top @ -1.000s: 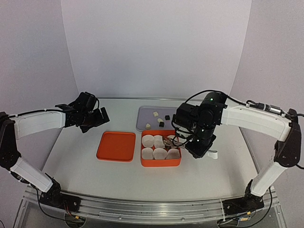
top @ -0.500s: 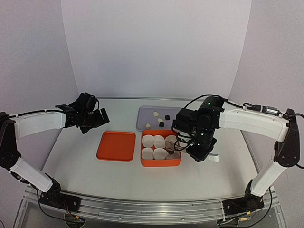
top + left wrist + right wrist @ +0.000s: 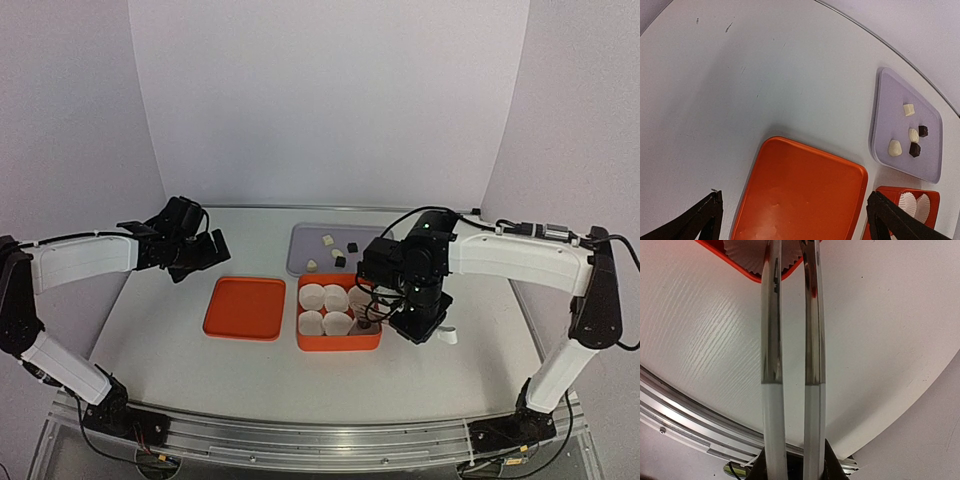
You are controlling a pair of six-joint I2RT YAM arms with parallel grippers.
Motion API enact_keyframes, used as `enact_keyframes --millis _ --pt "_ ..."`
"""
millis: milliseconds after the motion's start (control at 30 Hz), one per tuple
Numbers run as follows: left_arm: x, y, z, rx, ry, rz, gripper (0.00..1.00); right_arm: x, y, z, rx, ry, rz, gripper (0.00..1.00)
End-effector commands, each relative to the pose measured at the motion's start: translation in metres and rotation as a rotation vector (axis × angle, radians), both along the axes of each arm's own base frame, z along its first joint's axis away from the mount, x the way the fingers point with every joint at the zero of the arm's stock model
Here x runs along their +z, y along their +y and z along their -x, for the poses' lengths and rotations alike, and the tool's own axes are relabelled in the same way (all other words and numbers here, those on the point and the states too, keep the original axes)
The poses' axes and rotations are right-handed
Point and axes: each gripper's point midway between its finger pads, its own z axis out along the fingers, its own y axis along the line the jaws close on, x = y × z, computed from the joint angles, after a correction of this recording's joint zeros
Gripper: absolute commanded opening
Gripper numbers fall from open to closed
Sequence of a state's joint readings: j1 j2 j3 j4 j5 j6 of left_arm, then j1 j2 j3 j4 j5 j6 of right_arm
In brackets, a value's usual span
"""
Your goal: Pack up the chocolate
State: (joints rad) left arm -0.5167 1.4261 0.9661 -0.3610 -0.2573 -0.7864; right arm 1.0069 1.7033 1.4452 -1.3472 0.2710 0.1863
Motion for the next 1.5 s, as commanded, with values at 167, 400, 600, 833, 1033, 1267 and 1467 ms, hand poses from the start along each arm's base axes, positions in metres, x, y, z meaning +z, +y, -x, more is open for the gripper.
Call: enact_keyframes --millis 167,400,600,833,1033,1267,1467 --pt "0.007 0.006 0.001 0.023 -0.03 0.007 1.0 0.025 -0.066 0.038 -0.02 0.147 0.306 0.08" --pt "0.007 0.006 0.001 0.025 -0.032 0.011 1.0 0.028 -0.066 0.038 -0.031 0.141 0.298 0.28" --pt "0.009 0.005 0.001 0.023 -0.038 0.02 1.0 0.029 -0.066 0.039 -0.033 0.141 0.291 0.33" --pt "0.01 0.002 0.0 0.013 -0.042 0.034 1.0 0.039 -0.064 0.037 -0.037 0.115 0.249 0.32" --pt "0.011 -0.008 -0.001 -0.034 -0.049 0.063 1.0 0.059 -0.056 0.038 -0.041 0.08 0.131 0.32" --pt "0.017 -0.028 -0.004 -0.138 -0.067 0.104 1.0 0.084 -0.033 0.016 -0.039 -0.06 -0.03 0.32" --pt "0.013 -0.041 -0.009 -0.191 -0.057 0.121 1.0 0.098 -0.011 -0.044 -0.079 -0.24 -0.062 0.34"
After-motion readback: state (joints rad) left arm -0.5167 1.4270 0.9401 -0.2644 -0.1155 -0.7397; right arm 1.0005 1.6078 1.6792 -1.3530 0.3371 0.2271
